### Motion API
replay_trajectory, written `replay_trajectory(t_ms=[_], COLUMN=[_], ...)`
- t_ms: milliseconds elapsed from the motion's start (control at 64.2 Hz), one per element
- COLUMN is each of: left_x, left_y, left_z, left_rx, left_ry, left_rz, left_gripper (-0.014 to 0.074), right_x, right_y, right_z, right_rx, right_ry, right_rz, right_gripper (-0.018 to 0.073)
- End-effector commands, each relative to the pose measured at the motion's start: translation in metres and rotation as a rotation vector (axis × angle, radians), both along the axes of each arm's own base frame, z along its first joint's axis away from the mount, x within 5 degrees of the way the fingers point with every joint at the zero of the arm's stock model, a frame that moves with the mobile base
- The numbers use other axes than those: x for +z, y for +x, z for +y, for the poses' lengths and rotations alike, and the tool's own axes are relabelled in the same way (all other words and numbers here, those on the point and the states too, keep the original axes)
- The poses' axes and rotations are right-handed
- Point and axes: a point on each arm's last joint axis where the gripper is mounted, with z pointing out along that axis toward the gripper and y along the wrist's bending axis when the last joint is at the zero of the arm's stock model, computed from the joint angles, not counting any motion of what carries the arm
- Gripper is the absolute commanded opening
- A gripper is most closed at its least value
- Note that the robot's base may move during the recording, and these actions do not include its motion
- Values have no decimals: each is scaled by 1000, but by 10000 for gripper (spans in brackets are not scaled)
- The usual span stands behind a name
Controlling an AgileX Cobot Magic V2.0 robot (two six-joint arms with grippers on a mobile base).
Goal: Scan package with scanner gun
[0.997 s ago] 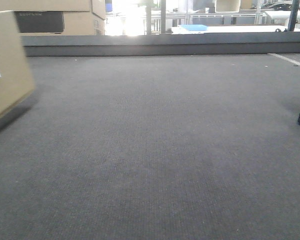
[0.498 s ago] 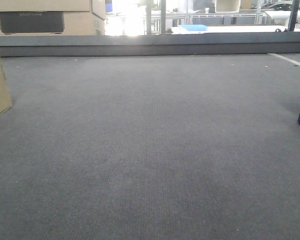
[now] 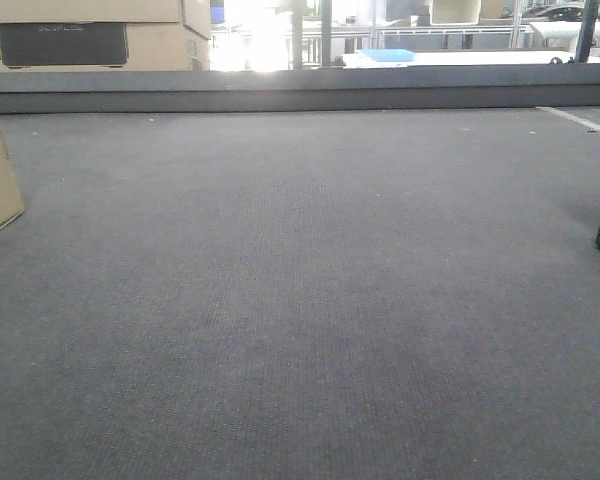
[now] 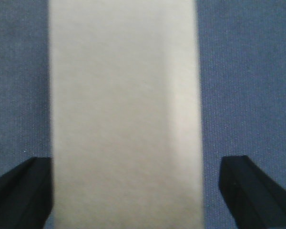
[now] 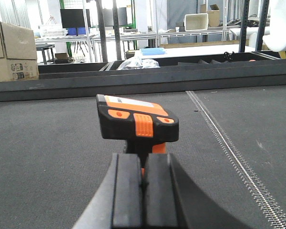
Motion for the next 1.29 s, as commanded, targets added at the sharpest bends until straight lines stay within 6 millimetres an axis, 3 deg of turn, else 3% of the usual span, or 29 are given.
replay_trajectory(t_ms=[0, 109, 296, 436, 576, 685, 888, 1059, 1277], left_x=[5, 14, 56, 92, 113, 112, 90, 77, 74], left_y=[1, -1, -19, -46, -78, -100, -129, -150, -190], left_z=[2, 2, 2, 1, -4, -9, -13, -15, -18], left_rx=[6, 13, 14, 17, 19, 16, 33, 32, 27], left_ry=[11, 14, 44, 63, 42, 8, -26, -21, 2], left_rz=[-30, -56, -165, -270, -375, -391, -404, -506, -838], left_gripper=[596, 575, 567, 567, 527, 355, -115, -111, -111], right_x=[1, 1, 1, 1, 1, 10, 34, 37, 37], right_y=[0, 0, 0, 0, 0, -1, -7, -7, -7], right_z=[0, 0, 0, 0, 0, 0, 0, 0, 0], right_rx=[2, 2, 2, 2, 2, 2, -5, -5, -6], right_ry=[-3, -3, -3, -3, -3, -5, -5, -5, -4], right_rz=[-15, -15, -15, -15, -15, -35, -35, -40, -30], right_gripper=[-169, -169, -169, -169, -169, -169, -169, -169, -169])
